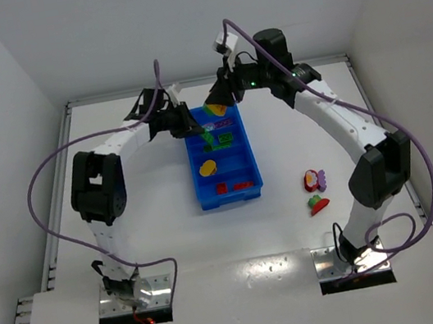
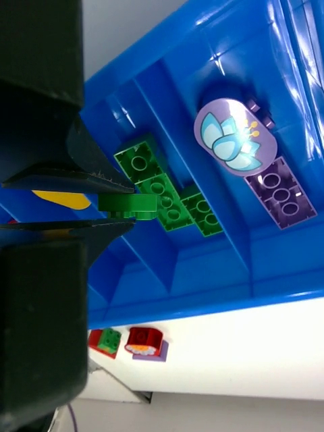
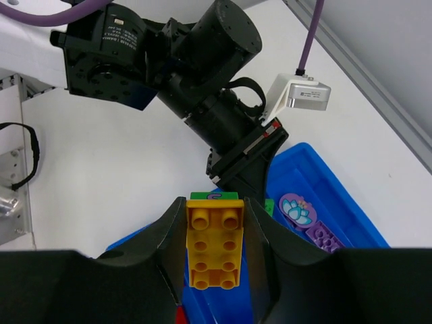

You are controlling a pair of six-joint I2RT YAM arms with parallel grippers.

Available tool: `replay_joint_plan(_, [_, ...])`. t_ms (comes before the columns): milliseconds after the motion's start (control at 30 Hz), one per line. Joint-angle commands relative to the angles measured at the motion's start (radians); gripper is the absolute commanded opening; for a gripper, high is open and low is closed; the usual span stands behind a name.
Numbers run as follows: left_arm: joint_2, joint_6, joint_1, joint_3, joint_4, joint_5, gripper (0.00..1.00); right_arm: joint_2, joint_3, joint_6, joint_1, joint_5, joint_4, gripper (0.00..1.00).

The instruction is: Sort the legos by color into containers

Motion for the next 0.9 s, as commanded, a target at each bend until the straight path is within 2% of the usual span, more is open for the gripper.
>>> replay_joint_plan(0, [0.013, 0.018, -0.02, 0.051, 0.036, -0.043, 0.03, -0.03, -0.004, -0.018, -0.011, 0.0, 0.007, 0.02])
replay_joint_plan(200, [0.054, 0.031, -0.029, 0.098, 0.005, -0.088, 0.17, -0.03, -0.004, -0.018, -0.02, 0.0, 0.007, 0.02])
replay_joint_plan(300, [0.064, 0.031, -0.029, 0.121, -0.009, -0.088, 0.34, -0.03, -0.004, -0.018, -0.02, 0.0, 0.007, 0.02])
replay_joint_plan(333, [0.064, 0.041, -0.029, 0.13, -0.018, -0.074, 0.52, -0.03, -0.004, -0.018, -0.02, 0.0, 0.007, 0.02])
replay_joint_plan(467, [0.039, 0.083, -0.029, 0.131, -0.027, -0.027, 0.7, -0.021, -0.004, -0.018, -0.02, 0.0, 0.007, 0.02])
replay_joint_plan(567, [0.015, 0.112, -0.029, 0.108, -0.036, -0.003, 0.72, -0.012, 0.005, -0.018, -0.02, 0.0, 0.007, 0.02])
replay_joint_plan(700, [-0.118, 0.136, 0.009, 0.039, 0.019, 0.07, 0.7, 0.007, 0.03, -0.018, -0.01, -0.021, 0.016, 0.02])
replay_joint_plan(733, [-0.202, 0.136, 0.027, -0.022, 0.046, 0.081, 0.7, 0.019, 0.03, -0.018, -0.01, -0.022, 0.026, 0.02])
replay_joint_plan(867, [-0.329, 0.078, 0.206, -0.116, 0.105, 0.208, 0.65, 0.06, 0.048, 0.044, 0.009, -0.081, 0.077, 0.02])
